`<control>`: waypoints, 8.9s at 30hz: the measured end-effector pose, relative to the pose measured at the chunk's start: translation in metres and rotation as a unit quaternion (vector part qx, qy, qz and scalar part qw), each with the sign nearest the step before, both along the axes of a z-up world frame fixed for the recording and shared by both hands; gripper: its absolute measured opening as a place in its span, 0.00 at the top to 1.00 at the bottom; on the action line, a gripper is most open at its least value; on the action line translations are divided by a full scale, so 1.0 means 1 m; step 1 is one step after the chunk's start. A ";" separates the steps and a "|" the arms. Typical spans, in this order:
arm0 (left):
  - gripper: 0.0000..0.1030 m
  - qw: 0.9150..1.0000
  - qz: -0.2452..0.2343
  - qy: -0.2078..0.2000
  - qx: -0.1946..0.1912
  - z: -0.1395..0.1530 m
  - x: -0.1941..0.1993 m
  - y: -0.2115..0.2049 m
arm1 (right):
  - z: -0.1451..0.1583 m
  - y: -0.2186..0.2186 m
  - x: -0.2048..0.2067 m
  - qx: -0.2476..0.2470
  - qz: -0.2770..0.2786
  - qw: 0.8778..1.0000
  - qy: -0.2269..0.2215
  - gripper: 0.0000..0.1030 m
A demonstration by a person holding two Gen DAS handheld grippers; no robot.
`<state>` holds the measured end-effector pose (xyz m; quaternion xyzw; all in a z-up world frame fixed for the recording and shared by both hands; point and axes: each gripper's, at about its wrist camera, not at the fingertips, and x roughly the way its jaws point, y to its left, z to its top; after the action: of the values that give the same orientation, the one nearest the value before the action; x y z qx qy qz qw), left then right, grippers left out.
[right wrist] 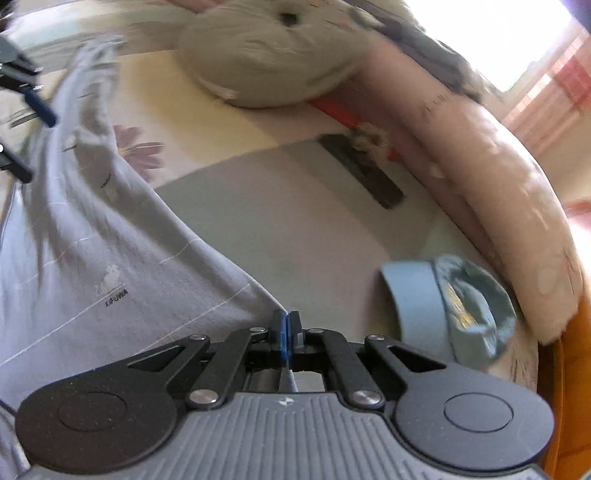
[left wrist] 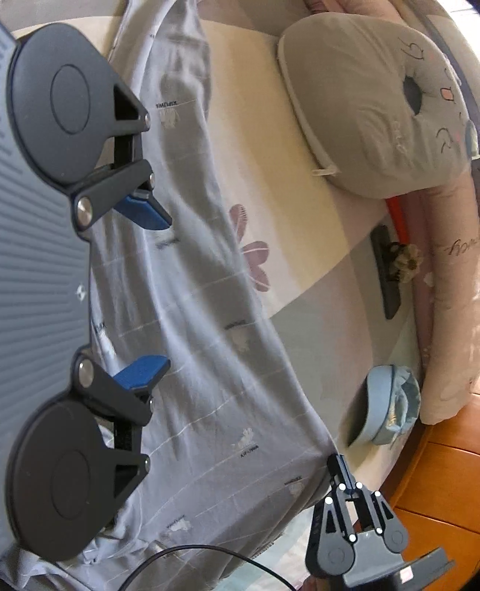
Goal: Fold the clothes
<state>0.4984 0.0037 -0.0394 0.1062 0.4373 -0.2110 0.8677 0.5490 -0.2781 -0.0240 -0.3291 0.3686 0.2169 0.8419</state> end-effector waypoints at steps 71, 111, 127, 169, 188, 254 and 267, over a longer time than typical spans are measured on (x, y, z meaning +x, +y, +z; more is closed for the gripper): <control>0.25 0.966 0.256 -0.014 -0.048 -0.007 0.018 0.186 | -0.023 0.282 0.004 0.212 0.243 0.920 0.221 0.85; 0.26 0.981 0.093 0.005 -0.172 -0.037 0.060 0.110 | -0.034 0.181 0.078 0.203 0.054 0.972 0.108 0.83; 0.26 0.975 0.165 -0.007 -0.152 -0.023 0.021 0.144 | -0.054 0.268 0.081 0.161 0.235 0.946 0.152 0.78; 0.26 0.968 0.206 -0.010 -0.140 -0.011 0.006 0.156 | -0.032 0.088 0.083 0.217 0.021 0.962 0.163 0.77; 0.26 0.966 0.216 -0.003 -0.139 -0.014 0.011 0.159 | -0.032 0.097 0.070 0.136 -0.004 0.988 0.067 0.93; 0.88 0.820 0.408 -0.047 -0.399 -0.082 0.076 0.372 | 0.048 0.238 0.076 0.326 0.116 0.936 0.070 0.71; 0.69 0.850 0.480 -0.089 -0.196 -0.032 0.071 0.369 | 0.029 0.183 0.049 0.331 0.025 0.941 0.071 0.62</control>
<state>0.5696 0.3729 -0.0718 -0.2708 0.3045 0.1610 0.8989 0.5984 -0.0955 0.0051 -0.0249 0.3267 0.3702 0.8693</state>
